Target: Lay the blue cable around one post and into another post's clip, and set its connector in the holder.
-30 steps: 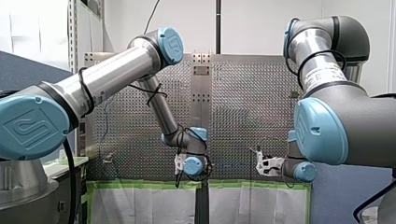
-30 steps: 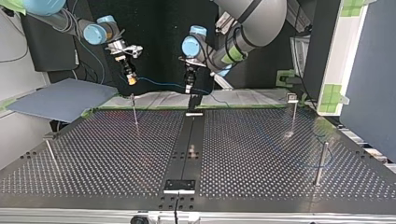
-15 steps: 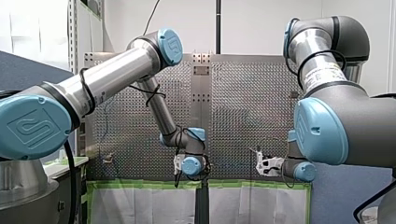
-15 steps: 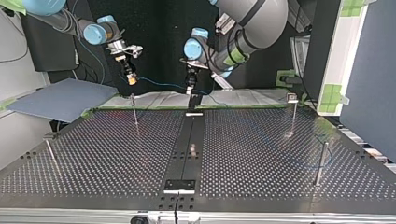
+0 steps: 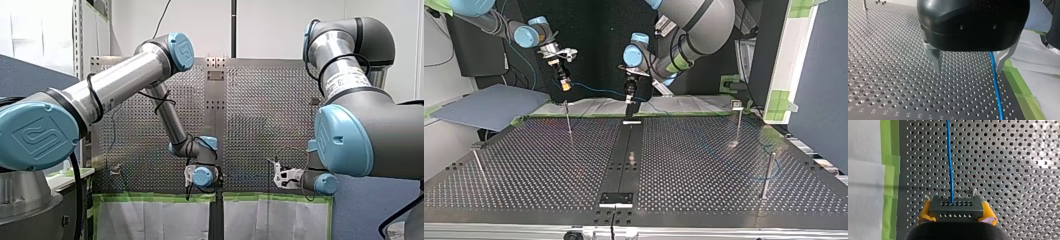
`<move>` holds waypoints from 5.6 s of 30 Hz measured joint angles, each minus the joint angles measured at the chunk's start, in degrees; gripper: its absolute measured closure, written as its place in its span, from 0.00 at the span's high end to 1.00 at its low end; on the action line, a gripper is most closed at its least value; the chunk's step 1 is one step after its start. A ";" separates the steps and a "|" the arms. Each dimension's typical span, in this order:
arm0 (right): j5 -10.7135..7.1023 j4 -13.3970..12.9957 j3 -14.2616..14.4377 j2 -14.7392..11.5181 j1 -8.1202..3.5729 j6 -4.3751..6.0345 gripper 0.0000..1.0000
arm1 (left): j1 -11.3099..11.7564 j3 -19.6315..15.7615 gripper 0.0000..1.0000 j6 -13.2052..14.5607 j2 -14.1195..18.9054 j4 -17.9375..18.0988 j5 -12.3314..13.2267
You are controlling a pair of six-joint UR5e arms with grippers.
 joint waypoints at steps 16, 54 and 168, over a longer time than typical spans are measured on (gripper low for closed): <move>-0.07 -0.04 0.00 0.00 0.14 0.11 0.00 | 0.80 0.48 1.00 -1.19 -0.01 -0.30 -0.48; -0.09 0.00 -0.02 0.02 0.17 0.27 0.00 | 0.80 0.49 0.00 -0.34 -0.01 1.45 1.51; -3.29 3.78 -6.43 0.05 -12.39 3.79 0.00 | -8.54 19.74 0.00 -3.01 -5.46 -14.32 0.75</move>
